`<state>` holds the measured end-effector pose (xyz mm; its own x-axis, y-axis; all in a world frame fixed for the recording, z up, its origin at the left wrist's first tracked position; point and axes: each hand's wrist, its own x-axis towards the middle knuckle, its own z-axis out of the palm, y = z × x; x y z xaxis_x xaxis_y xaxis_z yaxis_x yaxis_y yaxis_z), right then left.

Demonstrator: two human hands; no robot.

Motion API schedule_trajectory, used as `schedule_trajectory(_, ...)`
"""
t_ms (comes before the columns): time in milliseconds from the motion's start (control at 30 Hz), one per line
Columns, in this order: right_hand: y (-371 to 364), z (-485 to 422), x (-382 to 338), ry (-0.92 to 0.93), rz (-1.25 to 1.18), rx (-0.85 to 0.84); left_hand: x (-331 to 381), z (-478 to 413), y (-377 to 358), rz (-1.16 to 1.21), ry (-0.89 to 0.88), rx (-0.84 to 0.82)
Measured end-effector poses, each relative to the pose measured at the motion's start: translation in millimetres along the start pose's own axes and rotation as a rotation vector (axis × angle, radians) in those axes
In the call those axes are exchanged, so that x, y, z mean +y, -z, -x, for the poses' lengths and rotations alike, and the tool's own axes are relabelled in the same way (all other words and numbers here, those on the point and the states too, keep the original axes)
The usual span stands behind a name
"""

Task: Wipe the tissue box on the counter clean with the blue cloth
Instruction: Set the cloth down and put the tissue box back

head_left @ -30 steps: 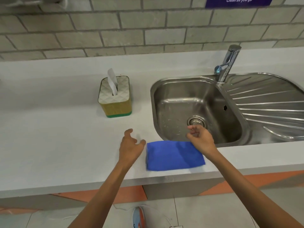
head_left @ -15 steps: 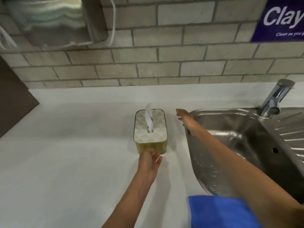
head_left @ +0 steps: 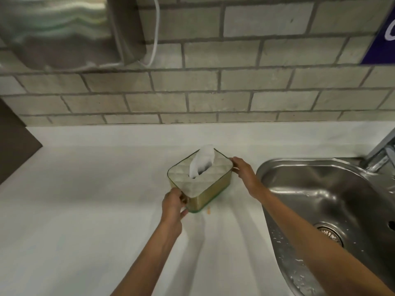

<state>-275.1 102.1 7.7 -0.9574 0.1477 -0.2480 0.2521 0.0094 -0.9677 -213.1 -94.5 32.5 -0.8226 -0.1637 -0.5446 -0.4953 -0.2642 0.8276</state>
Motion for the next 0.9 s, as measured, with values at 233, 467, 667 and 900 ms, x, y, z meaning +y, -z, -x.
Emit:
schedule_trajectory(233, 1.4, -11.1, 19.6, 0.081, -0.033, 0.138, 37.9, -71.6, -20.7, -0.075, -0.152, -0.026)
schedule_trajectory(467, -3.3, -42.5, 5.6, 0.098, 0.026, 0.145, 68.4, -110.8, -40.6, -0.093, -0.192, -0.134)
schedule_trajectory(667, -7.4, -65.9, 0.1, 0.109, 0.031, 0.197, 79.2, -123.7, -53.1, -0.139, -0.176, -0.11)
schedule_trajectory(900, -5.6, -73.3, -0.6, 0.087, 0.028, 0.21, 76.3, -130.5, -59.3, -0.159, -0.167, -0.096)
